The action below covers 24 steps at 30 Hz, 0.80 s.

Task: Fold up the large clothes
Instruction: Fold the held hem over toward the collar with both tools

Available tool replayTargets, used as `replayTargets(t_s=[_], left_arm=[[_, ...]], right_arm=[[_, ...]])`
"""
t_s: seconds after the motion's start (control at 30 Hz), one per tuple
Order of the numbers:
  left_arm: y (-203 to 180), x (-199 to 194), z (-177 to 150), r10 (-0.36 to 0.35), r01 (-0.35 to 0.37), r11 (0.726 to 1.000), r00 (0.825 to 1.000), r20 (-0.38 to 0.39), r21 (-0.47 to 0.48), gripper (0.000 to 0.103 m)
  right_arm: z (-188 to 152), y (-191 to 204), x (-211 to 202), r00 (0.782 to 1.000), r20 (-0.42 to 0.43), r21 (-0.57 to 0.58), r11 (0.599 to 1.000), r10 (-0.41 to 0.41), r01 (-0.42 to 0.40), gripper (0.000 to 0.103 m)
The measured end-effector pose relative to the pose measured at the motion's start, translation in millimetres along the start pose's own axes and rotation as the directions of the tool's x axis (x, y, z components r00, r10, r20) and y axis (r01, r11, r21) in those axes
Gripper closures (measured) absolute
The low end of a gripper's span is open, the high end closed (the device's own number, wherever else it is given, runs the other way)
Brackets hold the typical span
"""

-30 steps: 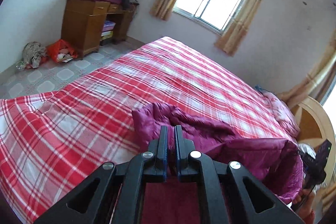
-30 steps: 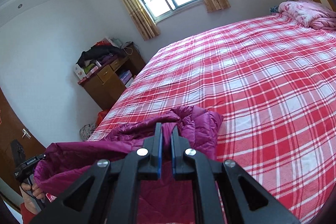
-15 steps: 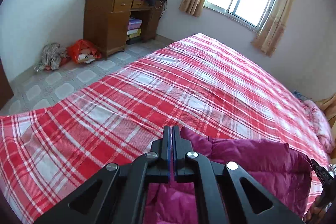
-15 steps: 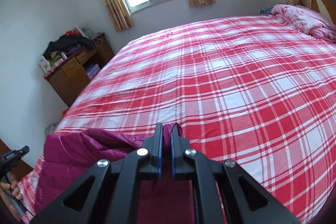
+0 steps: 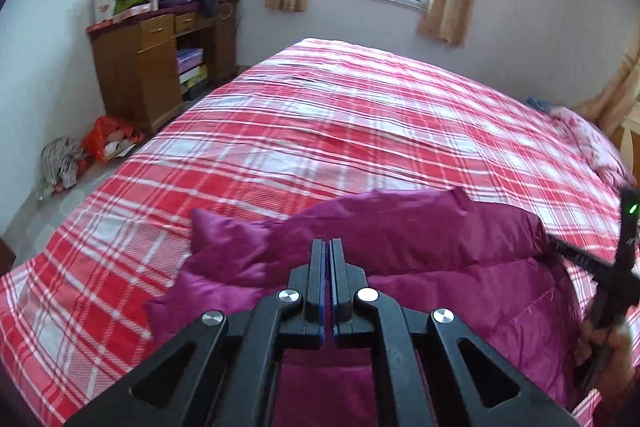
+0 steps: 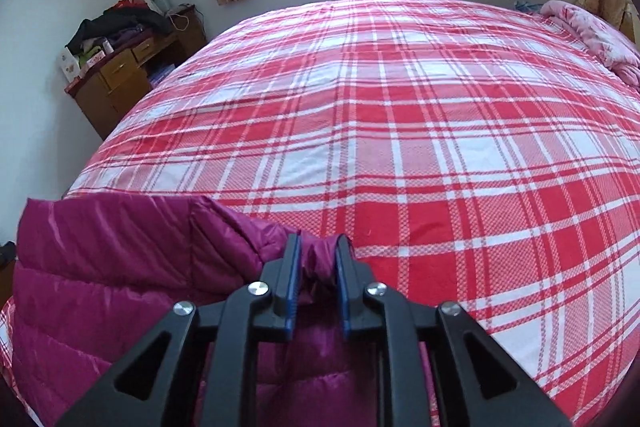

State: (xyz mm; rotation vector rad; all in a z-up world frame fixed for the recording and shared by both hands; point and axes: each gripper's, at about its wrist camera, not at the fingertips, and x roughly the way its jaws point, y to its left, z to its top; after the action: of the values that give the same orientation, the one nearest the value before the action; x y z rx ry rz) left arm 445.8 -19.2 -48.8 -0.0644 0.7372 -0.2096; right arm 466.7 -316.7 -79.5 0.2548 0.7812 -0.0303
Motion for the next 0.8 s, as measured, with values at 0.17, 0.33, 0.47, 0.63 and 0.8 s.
replayTargets(t_s=[0.17, 0.33, 0.47, 0.63, 0.8], left_arm=[[-2, -4, -10, -0.035, 0.034, 0.999, 0.999, -0.025, -0.023, 0.102], [-22, -3, -12, -0.051, 0.051, 0.999, 0.998, -0.031, 0.005, 0.102], [-35, 21, -3, -0.049, 0.049, 0.999, 0.997, -0.067, 0.001, 0.101], [-12, 60, -18, 0.036, -0.042, 0.998, 0.989, -0.14, -0.036, 0.101], [12, 71, -33, -0.095, 0.077, 0.984, 0.99, -0.101, -0.162, 0.101]], right_arm=[[6, -7, -92, 0.953, 0.3, 0.088, 0.996, -0.036, 0.01, 0.019], [-10, 63, -104, 0.975, 0.217, -0.174, 0.985, 0.038, 0.001, 0.069], [-20, 113, -60, 0.99, 0.116, -0.215, 0.975, 0.081, -0.055, 0.077], [-33, 137, -5, 0.996, 0.007, -0.226, 0.971, 0.085, -0.081, 0.077], [-47, 124, 22, 0.994, -0.01, -0.176, 0.978, 0.11, -0.11, 0.077]])
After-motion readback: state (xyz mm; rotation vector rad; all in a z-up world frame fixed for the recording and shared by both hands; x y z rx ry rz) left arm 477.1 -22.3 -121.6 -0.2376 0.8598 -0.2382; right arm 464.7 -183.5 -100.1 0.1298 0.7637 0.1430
